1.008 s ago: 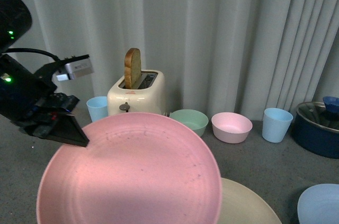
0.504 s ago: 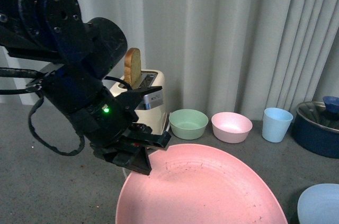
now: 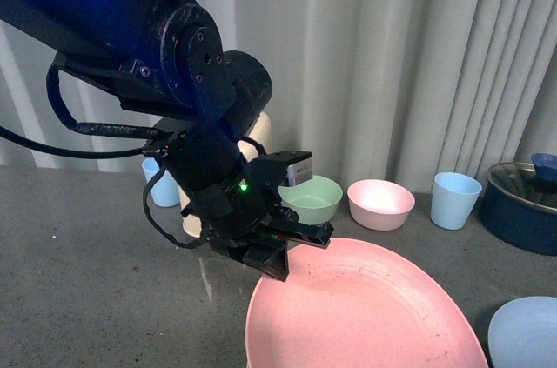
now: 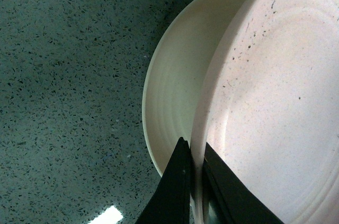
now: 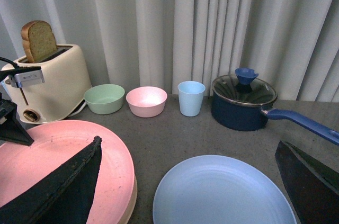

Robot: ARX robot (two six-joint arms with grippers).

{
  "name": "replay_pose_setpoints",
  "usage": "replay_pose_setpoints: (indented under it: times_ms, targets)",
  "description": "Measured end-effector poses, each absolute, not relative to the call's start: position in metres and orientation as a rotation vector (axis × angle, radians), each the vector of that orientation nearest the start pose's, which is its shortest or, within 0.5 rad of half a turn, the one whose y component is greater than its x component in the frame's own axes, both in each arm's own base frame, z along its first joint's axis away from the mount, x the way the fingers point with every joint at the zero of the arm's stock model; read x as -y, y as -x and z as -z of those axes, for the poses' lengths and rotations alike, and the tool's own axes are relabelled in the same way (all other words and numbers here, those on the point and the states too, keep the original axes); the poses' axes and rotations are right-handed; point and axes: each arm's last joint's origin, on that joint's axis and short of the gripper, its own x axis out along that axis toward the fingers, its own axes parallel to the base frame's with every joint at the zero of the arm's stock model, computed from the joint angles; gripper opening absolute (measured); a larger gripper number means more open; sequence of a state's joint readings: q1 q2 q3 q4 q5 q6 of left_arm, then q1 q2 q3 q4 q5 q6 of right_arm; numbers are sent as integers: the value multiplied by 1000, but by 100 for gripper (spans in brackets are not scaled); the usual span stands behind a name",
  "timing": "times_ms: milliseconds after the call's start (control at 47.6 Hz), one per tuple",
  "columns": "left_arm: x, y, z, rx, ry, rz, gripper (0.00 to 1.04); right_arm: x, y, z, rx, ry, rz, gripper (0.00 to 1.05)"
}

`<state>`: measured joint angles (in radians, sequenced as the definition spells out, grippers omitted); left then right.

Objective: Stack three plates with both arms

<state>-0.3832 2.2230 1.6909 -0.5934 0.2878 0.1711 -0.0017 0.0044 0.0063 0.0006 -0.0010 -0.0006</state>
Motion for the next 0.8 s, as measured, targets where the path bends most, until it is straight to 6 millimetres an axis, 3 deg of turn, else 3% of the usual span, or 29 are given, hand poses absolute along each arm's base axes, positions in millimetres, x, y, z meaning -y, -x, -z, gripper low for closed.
replay_pose_setpoints:
  times_ms: [798]
  targets:
    - [178,-442,-139,-1102,-251,666,4,0,-98,-165,2,1,1,97]
